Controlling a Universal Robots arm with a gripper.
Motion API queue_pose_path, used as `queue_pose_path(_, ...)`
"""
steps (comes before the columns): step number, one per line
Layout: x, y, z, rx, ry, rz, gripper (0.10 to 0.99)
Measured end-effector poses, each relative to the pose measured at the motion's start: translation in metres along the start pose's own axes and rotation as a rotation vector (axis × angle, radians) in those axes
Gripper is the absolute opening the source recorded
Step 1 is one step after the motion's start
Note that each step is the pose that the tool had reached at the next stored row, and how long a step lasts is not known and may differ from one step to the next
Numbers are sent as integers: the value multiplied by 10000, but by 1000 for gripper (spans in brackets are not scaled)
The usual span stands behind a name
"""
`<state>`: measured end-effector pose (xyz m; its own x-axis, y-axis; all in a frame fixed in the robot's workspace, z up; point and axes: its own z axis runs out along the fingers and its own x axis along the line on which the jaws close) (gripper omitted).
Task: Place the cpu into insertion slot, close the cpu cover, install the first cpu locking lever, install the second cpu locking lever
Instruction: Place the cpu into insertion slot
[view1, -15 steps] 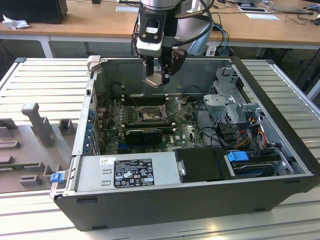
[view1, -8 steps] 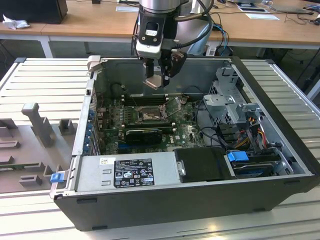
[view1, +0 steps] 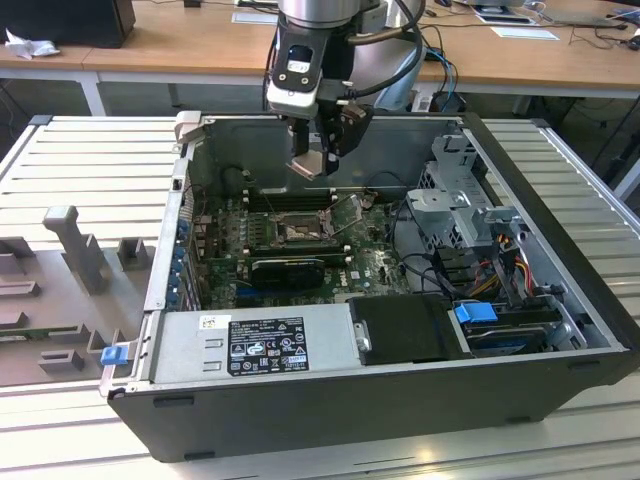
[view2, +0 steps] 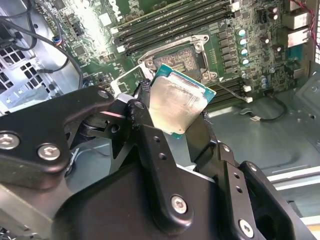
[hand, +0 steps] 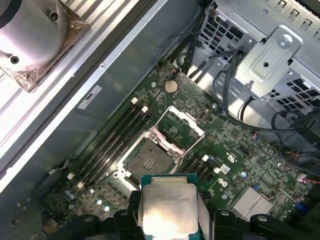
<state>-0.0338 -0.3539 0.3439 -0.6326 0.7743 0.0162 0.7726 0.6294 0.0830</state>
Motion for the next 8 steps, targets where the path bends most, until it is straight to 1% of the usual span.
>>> queue_pose_path(3,0,0,5,-3,-20,231,529)
queue_pose_path(8,0,-1,11,-7,-38,448,529)
